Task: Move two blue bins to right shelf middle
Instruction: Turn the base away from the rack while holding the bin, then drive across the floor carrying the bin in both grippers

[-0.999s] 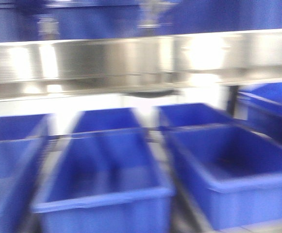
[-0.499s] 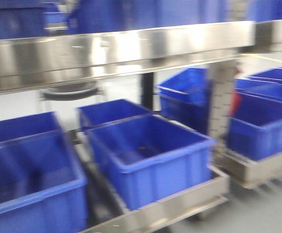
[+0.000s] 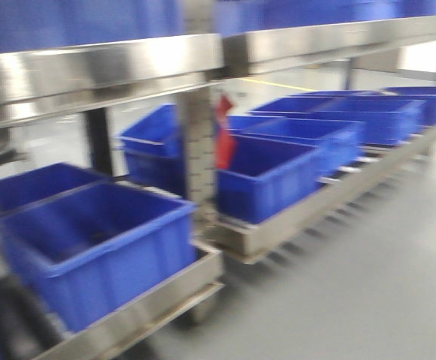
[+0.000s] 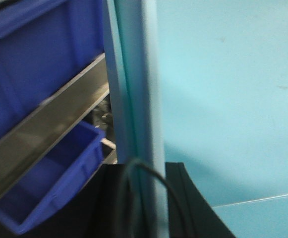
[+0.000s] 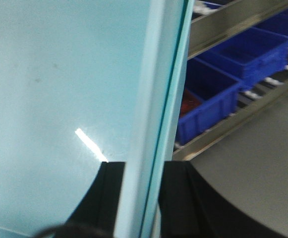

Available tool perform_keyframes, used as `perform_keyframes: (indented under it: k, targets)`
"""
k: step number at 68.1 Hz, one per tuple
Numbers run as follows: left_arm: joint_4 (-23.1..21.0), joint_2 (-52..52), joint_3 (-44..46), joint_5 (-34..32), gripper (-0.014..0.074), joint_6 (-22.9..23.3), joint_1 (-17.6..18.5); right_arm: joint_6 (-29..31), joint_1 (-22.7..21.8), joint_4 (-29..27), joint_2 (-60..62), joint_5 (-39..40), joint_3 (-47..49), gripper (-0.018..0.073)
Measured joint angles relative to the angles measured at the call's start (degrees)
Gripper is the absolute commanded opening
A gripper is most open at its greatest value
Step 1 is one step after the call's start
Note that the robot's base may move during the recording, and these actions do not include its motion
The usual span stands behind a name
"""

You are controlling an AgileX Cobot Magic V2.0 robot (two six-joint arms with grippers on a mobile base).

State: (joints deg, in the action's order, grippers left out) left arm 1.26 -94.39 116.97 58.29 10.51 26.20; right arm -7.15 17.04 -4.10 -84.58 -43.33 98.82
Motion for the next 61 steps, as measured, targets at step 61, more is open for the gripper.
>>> perform_keyframes:
  k: [61]
  targets:
    - [0.0,0.0,0.0,-0.1,-0.0111,0.0,0.0,0.0,0.0,0.0,0.0,0.1,0.0,-0.0155]
